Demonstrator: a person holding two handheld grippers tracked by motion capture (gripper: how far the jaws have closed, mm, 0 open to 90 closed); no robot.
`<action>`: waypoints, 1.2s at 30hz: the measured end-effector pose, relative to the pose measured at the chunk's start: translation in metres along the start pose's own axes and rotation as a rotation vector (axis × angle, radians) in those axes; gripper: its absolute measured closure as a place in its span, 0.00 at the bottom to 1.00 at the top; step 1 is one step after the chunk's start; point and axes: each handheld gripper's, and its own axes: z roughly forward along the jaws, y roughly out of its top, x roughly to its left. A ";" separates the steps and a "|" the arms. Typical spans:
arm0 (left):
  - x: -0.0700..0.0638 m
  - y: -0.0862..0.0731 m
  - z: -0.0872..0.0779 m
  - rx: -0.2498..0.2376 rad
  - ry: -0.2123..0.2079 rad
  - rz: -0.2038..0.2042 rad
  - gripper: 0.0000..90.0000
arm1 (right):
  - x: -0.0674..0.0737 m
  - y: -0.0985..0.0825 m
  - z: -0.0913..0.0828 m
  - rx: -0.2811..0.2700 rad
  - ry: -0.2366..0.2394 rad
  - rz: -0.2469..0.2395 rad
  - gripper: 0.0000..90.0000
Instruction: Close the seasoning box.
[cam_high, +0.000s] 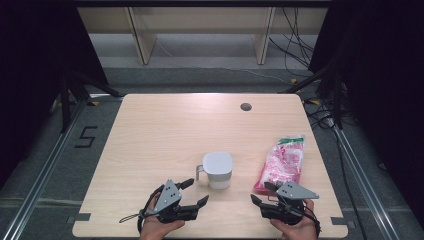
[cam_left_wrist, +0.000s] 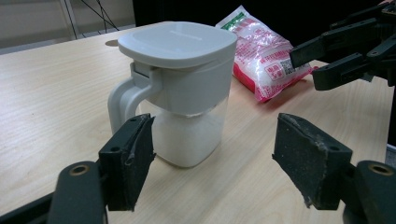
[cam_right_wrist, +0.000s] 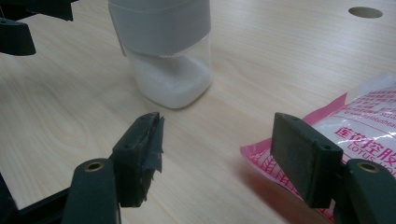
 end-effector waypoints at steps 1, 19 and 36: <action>-0.001 -0.001 -0.001 0.000 0.006 -0.006 0.31 | -0.002 0.000 -0.001 0.007 -0.006 -0.024 0.38; -0.009 -0.016 0.001 0.040 -0.006 0.011 0.30 | 0.007 -0.004 0.001 0.059 0.028 -0.011 0.36; -0.012 -0.033 -0.013 0.093 0.005 0.033 0.30 | 0.005 -0.017 -0.009 0.115 0.049 -0.059 0.34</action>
